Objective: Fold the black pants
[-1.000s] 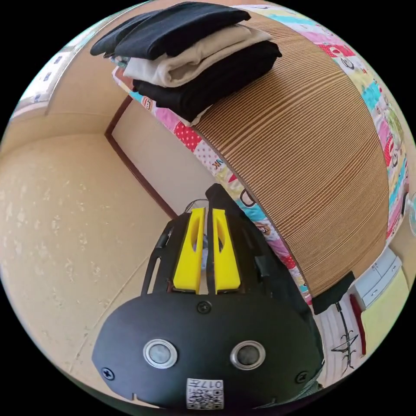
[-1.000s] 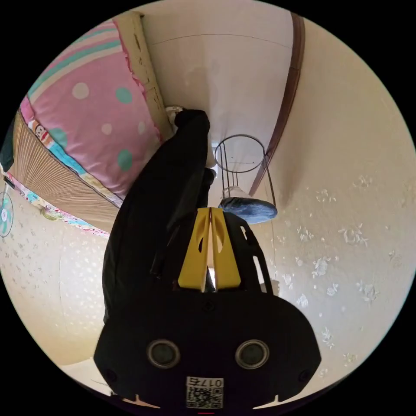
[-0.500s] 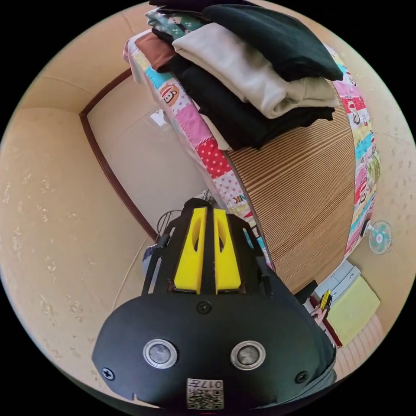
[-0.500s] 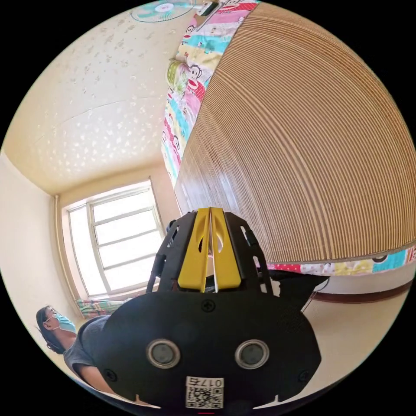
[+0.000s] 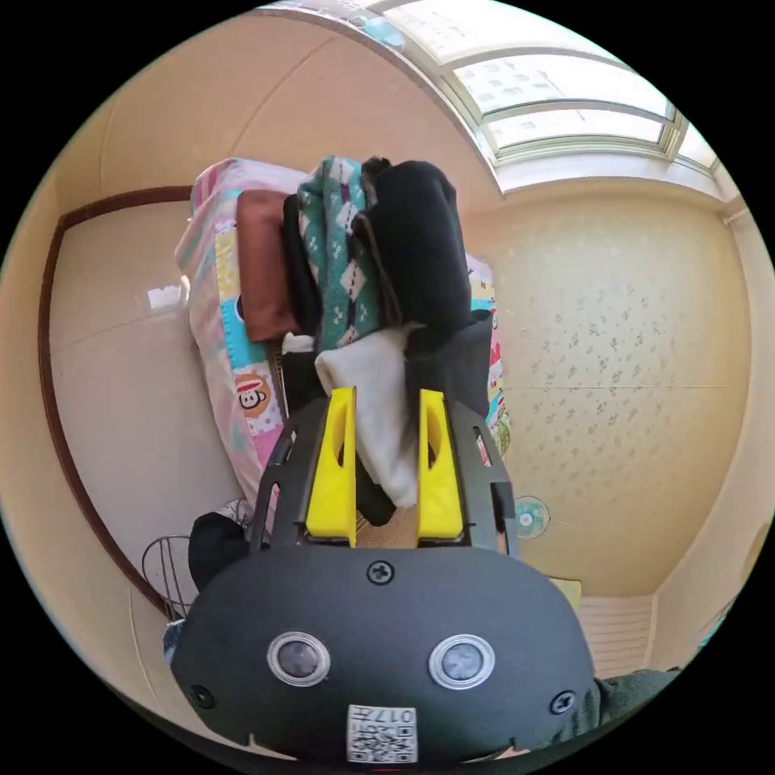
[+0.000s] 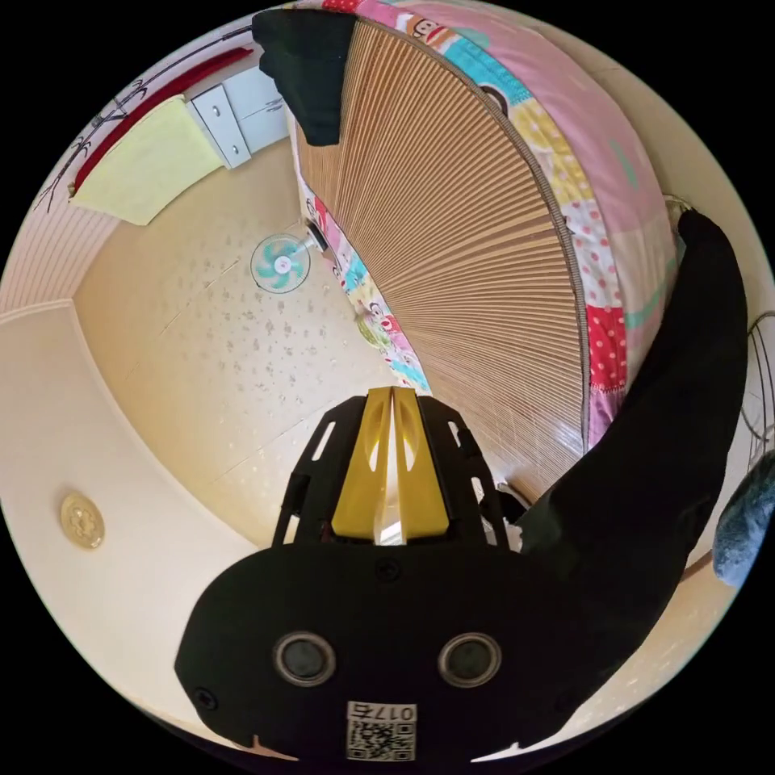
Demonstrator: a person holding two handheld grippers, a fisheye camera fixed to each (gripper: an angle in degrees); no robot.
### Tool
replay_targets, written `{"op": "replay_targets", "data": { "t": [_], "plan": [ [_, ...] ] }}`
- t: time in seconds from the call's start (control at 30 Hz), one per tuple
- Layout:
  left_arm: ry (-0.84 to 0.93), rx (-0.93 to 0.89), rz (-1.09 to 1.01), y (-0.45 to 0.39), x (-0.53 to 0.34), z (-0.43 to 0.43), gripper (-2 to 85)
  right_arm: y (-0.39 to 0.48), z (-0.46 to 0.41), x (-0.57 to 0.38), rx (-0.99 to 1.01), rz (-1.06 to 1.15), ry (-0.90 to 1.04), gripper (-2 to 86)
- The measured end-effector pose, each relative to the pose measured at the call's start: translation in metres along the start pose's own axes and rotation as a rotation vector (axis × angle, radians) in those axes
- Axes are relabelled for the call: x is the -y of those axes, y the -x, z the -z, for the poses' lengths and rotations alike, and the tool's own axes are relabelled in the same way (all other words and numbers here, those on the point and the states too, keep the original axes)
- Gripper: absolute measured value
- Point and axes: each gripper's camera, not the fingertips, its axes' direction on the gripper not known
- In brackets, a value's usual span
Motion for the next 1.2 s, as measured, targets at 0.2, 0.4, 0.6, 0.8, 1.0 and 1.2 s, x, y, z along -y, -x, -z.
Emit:
{"op": "replay_targets", "data": {
  "t": [0.2, 0.4, 0.6, 0.8, 1.0, 1.2],
  "plan": [
    [-0.059, 0.157, -0.309, -0.111, 0.133, 0.035, 15.5, 0.000, 0.069, -0.043, -0.002, 0.053, -0.127, 0.3],
    [0.204, 0.356, -0.445, -0.160, 0.174, -0.052, 12.9, -0.007, 0.109, -0.081, -0.017, 0.026, -0.310, 0.4],
    [0.286, -0.273, -0.266, -0.125, 0.159, -0.076, 5.3, -0.018, 0.095, -0.086, 0.027, 0.080, -0.264, 0.4],
    [0.150, -0.921, -0.282, -0.218, 0.142, -0.075, 5.1, -0.031, 0.078, -0.080, 0.007, 0.084, -0.259, 0.5],
    [0.282, -1.165, -0.955, -0.488, 0.030, -0.025, 5.1, 0.002, 0.004, -0.051, 0.112, 0.280, -0.027, 0.7],
    [0.368, -1.565, -1.339, -0.655, -0.166, 0.060, 5.4, 0.056, -0.127, -0.064, 0.057, 0.482, 0.477, 2.4]
  ]
}}
